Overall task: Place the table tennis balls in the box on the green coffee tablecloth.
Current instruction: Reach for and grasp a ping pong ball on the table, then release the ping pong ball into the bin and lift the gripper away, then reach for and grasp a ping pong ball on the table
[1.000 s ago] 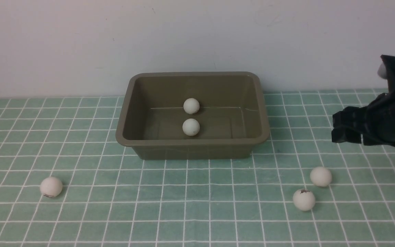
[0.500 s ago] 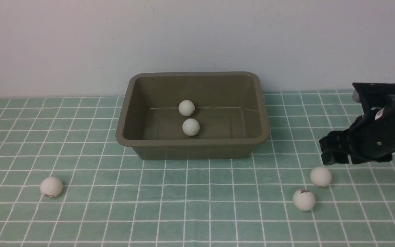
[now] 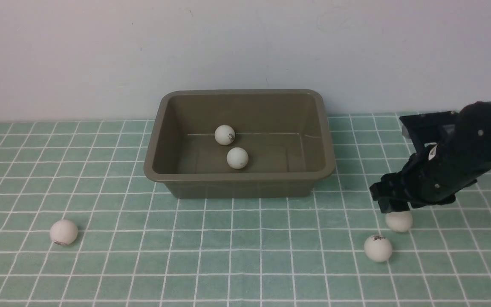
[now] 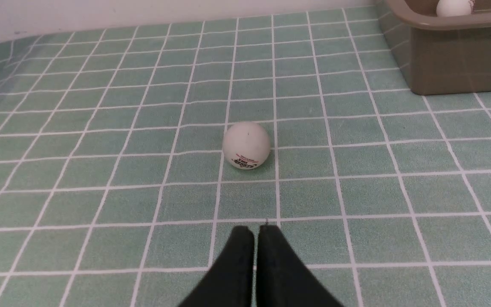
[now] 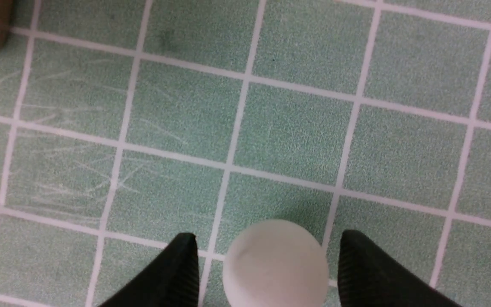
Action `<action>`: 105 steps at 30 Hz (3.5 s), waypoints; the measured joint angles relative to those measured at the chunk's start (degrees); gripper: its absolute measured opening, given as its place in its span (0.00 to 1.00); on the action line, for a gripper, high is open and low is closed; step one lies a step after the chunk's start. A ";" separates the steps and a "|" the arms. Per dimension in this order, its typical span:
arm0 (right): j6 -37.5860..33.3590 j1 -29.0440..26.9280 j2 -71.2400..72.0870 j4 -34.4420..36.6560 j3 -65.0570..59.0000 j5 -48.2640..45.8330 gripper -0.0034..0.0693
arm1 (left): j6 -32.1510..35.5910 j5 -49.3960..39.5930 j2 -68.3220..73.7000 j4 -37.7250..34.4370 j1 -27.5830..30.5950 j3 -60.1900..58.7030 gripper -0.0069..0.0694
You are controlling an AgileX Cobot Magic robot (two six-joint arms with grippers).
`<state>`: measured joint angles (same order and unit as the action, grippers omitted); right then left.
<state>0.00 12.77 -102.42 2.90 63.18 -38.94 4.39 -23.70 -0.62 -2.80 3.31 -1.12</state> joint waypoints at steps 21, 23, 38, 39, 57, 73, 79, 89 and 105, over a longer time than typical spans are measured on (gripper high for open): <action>0.35 0.00 -4.70 -1.41 0.57 -2.09 0.60 | 0.00 0.00 0.00 0.00 0.00 0.00 0.09; 0.35 0.00 -5.49 -1.41 0.57 -2.22 0.59 | 0.00 0.00 0.00 0.00 0.00 0.00 0.09; -0.97 0.14 -1.67 -0.71 11.99 -9.05 0.55 | 0.00 0.00 0.00 0.00 0.00 0.00 0.09; -1.40 0.42 -1.40 -0.27 13.80 -9.77 0.55 | 0.00 0.00 0.00 0.00 0.00 0.00 0.09; -4.14 14.22 -17.80 3.73 42.79 -15.35 0.55 | 0.00 0.00 0.00 0.00 0.00 0.00 0.09; -11.32 14.88 -22.55 5.42 46.01 -13.48 0.62 | 0.00 0.00 0.00 0.00 0.00 0.00 0.09; -11.37 14.88 -22.36 5.31 46.01 -14.37 0.63 | 0.00 0.00 0.00 0.00 0.00 0.00 0.09; -11.21 14.88 -16.30 -1.88 46.01 -21.28 0.63 | 0.00 0.00 0.00 0.00 0.00 0.00 0.09; -8.59 14.24 1.30 -8.70 31.85 -32.08 0.50 | 0.00 0.00 0.00 0.00 0.00 0.00 0.09</action>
<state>-8.59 27.02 -101.13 -5.80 95.03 -71.02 4.39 -23.70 -0.62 -2.80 3.31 -1.12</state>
